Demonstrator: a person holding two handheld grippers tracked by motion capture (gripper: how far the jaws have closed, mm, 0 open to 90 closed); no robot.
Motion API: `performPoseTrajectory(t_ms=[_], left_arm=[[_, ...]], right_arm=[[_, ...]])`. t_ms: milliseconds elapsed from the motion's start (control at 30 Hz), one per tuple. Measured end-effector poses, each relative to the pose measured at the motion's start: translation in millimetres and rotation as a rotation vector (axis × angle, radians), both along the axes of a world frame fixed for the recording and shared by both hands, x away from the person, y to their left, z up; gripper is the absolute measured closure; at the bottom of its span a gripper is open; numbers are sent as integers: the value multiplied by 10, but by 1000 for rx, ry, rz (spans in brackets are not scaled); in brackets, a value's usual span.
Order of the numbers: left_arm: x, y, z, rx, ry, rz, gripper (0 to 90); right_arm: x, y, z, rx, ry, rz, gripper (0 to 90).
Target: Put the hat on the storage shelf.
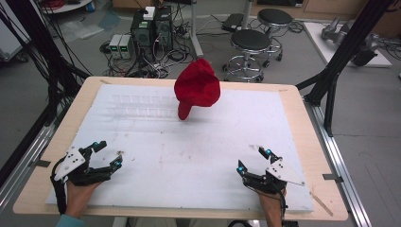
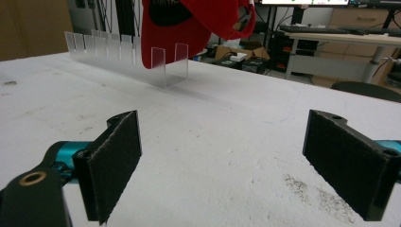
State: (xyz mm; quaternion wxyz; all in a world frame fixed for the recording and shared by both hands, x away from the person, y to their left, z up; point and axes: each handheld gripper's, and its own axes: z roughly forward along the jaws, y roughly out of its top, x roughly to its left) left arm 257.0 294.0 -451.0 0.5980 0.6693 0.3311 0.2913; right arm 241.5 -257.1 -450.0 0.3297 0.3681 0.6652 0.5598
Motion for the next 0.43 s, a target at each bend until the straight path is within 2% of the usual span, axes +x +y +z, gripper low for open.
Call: performPoseTrajectory(t_ms=[200, 433], left_arm=[[-5, -4, -1, 3, -3, -1, 161], [1, -9, 0, 8, 0, 1, 161]], right_arm=[[6, -22, -6, 27, 12, -15, 113], [-10, -61, -20, 66, -3, -7, 113]])
